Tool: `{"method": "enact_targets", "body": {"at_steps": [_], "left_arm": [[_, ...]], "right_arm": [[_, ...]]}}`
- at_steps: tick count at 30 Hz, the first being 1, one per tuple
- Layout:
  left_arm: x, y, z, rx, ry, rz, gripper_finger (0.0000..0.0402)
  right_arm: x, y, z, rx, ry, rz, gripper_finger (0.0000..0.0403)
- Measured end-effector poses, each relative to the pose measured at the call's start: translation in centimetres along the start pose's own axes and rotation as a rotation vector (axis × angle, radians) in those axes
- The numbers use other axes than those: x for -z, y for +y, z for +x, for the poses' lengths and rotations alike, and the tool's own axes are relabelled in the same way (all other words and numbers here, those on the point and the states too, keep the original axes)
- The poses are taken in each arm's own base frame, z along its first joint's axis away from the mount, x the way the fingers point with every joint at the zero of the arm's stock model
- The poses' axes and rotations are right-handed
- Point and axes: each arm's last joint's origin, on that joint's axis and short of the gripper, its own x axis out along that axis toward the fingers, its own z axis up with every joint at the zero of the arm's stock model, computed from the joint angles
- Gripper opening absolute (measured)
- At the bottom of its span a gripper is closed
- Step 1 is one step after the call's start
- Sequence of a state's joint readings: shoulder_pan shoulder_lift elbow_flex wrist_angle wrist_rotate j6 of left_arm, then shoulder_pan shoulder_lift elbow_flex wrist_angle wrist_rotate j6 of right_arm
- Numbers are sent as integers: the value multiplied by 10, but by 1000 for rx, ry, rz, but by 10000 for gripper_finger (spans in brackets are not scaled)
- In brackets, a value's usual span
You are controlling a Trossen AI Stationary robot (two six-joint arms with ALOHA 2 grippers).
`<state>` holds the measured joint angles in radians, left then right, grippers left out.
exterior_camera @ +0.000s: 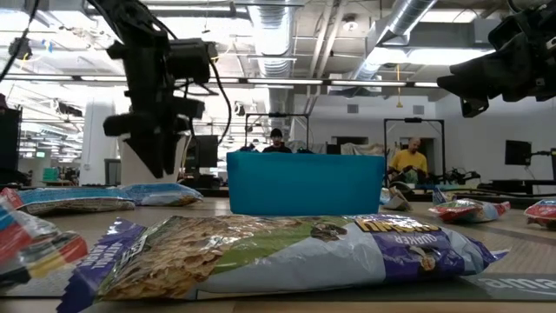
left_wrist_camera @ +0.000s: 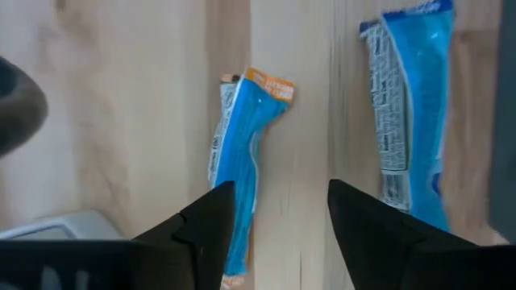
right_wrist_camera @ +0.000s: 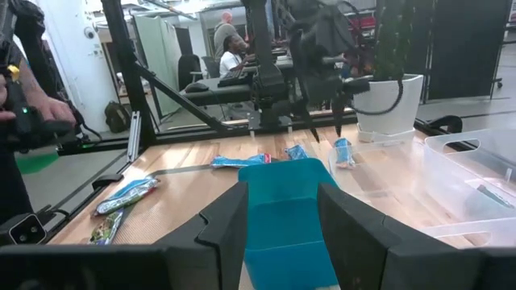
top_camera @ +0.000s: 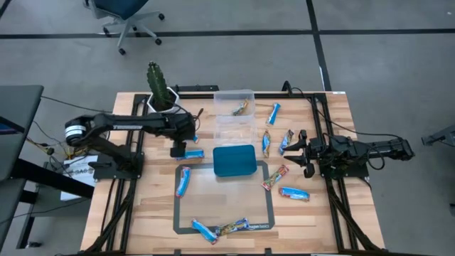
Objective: Pick and place Granola Bars by type
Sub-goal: Put the yellow granola bar into the top transparent bin
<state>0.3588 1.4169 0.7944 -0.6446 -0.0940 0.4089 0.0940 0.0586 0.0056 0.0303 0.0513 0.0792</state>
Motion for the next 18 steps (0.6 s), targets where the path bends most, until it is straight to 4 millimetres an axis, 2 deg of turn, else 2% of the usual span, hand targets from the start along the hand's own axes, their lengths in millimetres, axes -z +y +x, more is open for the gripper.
{"method": "enact_targets", "body": {"at_steps": [8, 18], "left_arm": [[-4, 5, 17, -72, 38, 46, 204], [0, 12, 30, -37, 82, 13, 201]], "right_arm": [[0, 0, 0, 0, -1, 0, 143], [0, 0, 0, 0, -3, 0, 143]]}}
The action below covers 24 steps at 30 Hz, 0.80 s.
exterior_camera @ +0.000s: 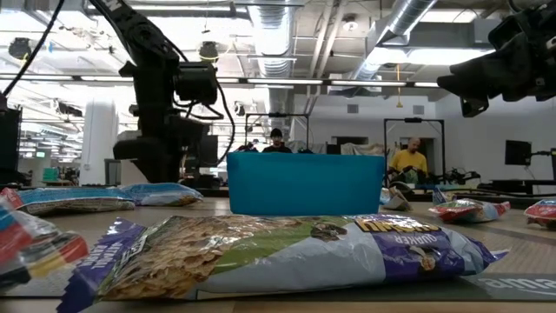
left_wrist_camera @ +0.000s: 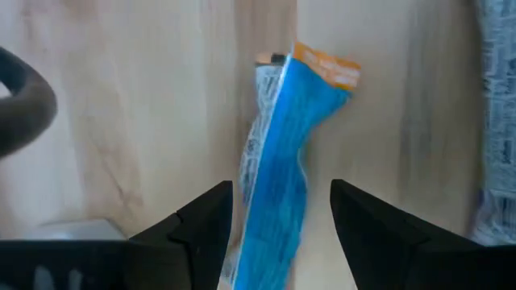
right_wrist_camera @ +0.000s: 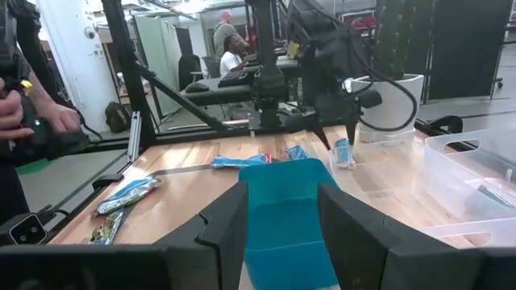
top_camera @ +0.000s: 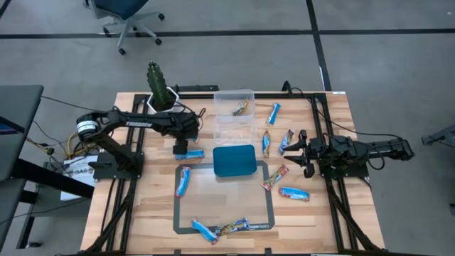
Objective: Pick and place Granola Bars by type
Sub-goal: Put the yellow granola bar into the top transparent bin
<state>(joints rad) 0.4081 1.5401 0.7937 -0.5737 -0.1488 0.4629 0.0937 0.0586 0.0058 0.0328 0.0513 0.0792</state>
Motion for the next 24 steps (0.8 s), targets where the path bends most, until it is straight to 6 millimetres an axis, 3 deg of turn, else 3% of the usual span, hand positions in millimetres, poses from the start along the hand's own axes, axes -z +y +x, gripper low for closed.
{"method": "enact_targets", "body": {"at_steps": [7, 24], "left_arm": [[-1, 0, 8, 14, 15, -7, 172], [-1, 1, 6, 6, 6, -81, 36]], "right_arm": [[0, 0, 0, 0, 3, 0, 143], [0, 0, 0, 0, 2, 0, 143]]}}
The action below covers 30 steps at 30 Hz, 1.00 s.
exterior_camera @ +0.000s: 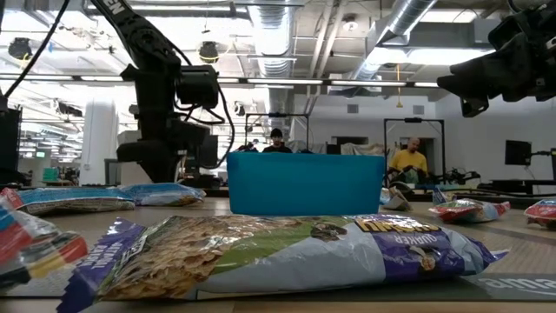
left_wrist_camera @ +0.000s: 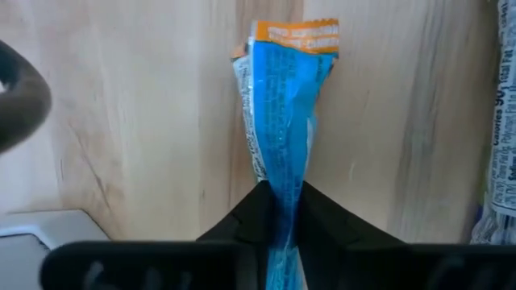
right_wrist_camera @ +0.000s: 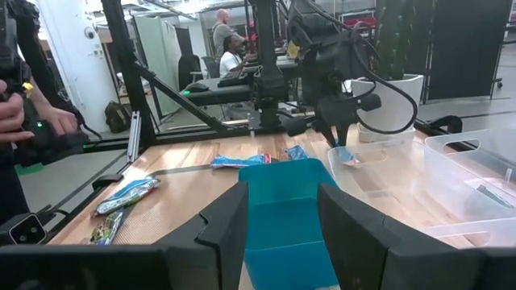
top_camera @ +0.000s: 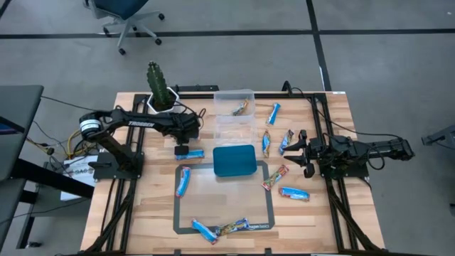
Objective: Pick and place Granola Bars by type
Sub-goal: Put the yellow granola bar into the top transparent bin
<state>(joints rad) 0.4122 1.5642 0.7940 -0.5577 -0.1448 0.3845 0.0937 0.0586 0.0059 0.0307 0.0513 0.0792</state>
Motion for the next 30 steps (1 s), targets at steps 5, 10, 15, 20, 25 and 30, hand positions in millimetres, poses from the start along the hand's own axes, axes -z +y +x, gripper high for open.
{"method": "enact_targets", "body": {"at_steps": [5, 10, 15, 20, 25, 30], "left_arm": [[0, 3, -13, -22, -59, -59, 23], [2, 10, -40, -55, -187, -216, 29], [4, 18, -74, -95, -384, -389, 33], [6, 22, -105, -95, -598, -529, 28], [2, 27, -119, -82, -753, -593, 28], [-12, 38, -124, -99, -835, -606, 28]], "right_arm": [[0, 0, 0, 0, 0, 0, 143], [0, 0, 0, 0, 0, 0, 143], [0, 0, 0, 0, 0, 0, 143], [0, 0, 0, 0, 0, 0, 143], [0, 0, 0, 0, 0, 0, 143], [0, 0, 0, 0, 0, 0, 143]]}}
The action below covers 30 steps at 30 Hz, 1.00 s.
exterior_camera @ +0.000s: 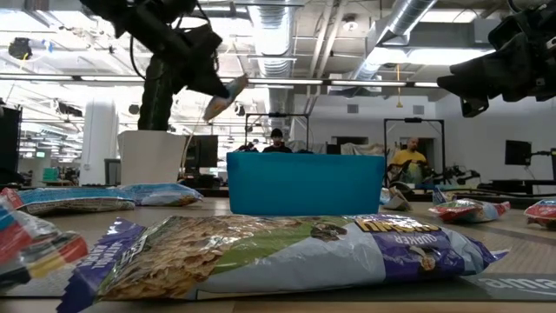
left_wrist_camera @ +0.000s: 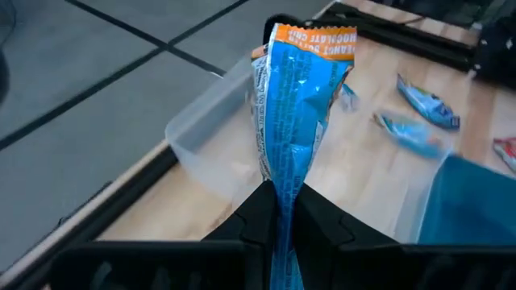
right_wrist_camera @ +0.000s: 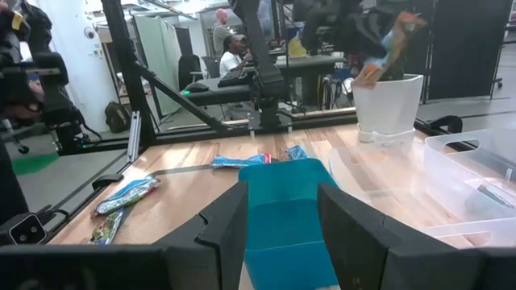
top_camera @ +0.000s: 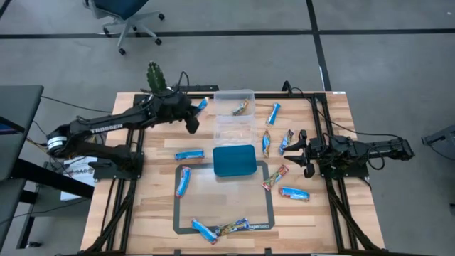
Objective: Pick and place Granola Bars by type
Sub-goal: Put the yellow granola bar into the top transparent bin
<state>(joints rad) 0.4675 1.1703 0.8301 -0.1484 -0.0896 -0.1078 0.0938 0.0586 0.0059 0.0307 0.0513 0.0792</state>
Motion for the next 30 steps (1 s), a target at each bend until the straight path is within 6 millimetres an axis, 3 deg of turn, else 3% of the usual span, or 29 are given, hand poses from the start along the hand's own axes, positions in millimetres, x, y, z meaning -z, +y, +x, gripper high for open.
{"method": "enact_targets", "body": {"at_steps": [6, 12, 17, 23, 30], "left_arm": [[-42, 2, 29, -18, -29, 34, 28], [-92, 0, 75, -10, -1, 96, 27], [-119, -1, 116, -20, 94, 119, 27], [-120, -1, 162, -27, 303, 127, 27], [-100, -1, 199, -22, 434, 131, 27]], "right_arm": [[0, 0, 0, 0, 0, 0, 143], [0, 0, 0, 0, 0, 0, 143], [0, 0, 0, 0, 0, 0, 143], [0, 0, 0, 0, 0, 0, 143], [0, 0, 0, 0, 0, 0, 143]]}}
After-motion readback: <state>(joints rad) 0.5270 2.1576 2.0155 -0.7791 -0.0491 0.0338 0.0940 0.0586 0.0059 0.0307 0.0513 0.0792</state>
